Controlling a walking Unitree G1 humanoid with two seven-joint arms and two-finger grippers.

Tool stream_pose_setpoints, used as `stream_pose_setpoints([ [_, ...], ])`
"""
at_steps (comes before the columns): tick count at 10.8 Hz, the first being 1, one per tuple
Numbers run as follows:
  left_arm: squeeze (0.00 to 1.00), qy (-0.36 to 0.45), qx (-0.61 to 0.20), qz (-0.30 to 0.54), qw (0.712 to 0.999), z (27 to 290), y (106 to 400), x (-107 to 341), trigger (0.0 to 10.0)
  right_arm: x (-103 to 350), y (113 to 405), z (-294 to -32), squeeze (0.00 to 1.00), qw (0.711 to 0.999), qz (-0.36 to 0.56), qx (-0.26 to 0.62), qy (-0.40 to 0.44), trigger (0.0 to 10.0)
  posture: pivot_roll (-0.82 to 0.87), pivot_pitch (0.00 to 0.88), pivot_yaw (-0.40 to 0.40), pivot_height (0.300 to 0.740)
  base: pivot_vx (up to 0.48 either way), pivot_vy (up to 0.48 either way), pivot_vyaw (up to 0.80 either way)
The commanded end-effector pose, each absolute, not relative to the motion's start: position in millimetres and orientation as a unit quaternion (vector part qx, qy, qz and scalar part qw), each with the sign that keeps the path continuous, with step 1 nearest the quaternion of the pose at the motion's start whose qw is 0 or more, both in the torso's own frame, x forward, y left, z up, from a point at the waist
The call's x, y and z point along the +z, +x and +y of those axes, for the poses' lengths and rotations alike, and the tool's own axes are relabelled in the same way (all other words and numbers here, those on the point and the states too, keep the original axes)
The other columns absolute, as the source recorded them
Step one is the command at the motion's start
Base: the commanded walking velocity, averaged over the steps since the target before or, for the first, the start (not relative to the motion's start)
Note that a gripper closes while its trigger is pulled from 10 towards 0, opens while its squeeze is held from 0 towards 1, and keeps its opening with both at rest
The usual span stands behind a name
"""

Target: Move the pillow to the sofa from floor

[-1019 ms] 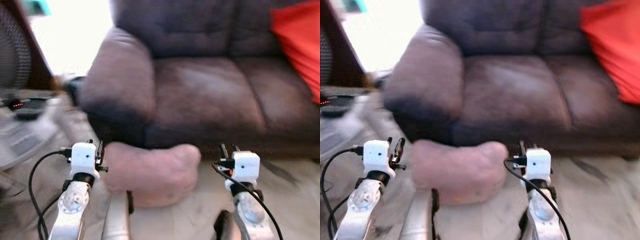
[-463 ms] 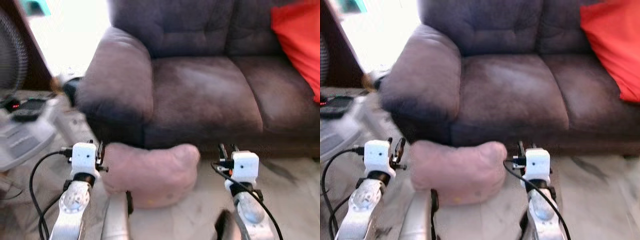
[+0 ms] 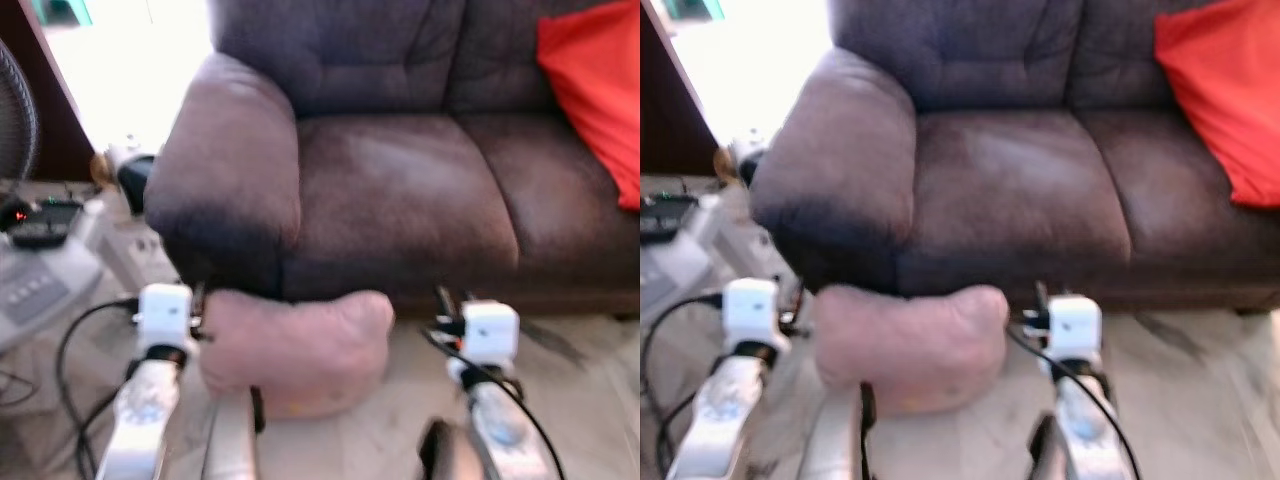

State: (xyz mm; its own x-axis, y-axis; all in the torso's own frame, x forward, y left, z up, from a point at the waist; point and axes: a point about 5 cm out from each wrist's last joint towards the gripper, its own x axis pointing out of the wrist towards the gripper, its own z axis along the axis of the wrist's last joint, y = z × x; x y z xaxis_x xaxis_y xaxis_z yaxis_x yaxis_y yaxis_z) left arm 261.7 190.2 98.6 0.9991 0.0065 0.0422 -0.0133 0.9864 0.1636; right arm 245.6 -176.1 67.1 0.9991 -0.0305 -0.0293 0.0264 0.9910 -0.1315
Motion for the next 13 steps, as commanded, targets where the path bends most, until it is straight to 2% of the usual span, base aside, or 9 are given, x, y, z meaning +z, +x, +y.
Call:
stream_pose_setpoints([
  [1,0.00,0.092,0.015,-0.011,0.996,197,260,96,10.0,68,248,-171,0.00,0.998,0.015,-0.007,-0.058,10.0,0.08,0.065,-0.039,0.506,0.255,0.000,0.80],
  [5,0.00,0.092,0.013,-0.013,0.996,195,260,96,10.0,68,248,-173,0.00,0.998,0.013,-0.011,-0.055,10.0,0.08,0.054,-0.037,0.506,0.256,0.000,0.00],
  [9,0.00,0.084,0.001,-0.015,0.996,193,261,96,10.0,68,249,-171,0.00,0.999,0.015,-0.007,-0.052,10.0,0.08,0.045,-0.037,0.506,0.000,0.000,0.00],
  [10,0.00,0.050,0.012,0.016,0.999,197,267,89,10.0,67,250,-171,0.00,0.999,0.018,-0.003,-0.050,10.0,0.08,0.050,-0.040,0.506,0.000,0.000,0.00],
  [12,0.00,0.037,-0.011,0.102,0.994,197,279,67,10.0,64,250,-169,0.00,0.998,0.032,0.010,-0.047,10.0,0.08,0.062,-0.044,0.506,0.000,0.000,0.00],
  [13,1.00,0.009,-0.030,0.124,0.992,196,291,62,10.0,65,250,-169,0.00,0.998,0.034,0.013,-0.044,10.0,0.07,0.077,-0.046,0.506,0.000,0.000,0.00],
])
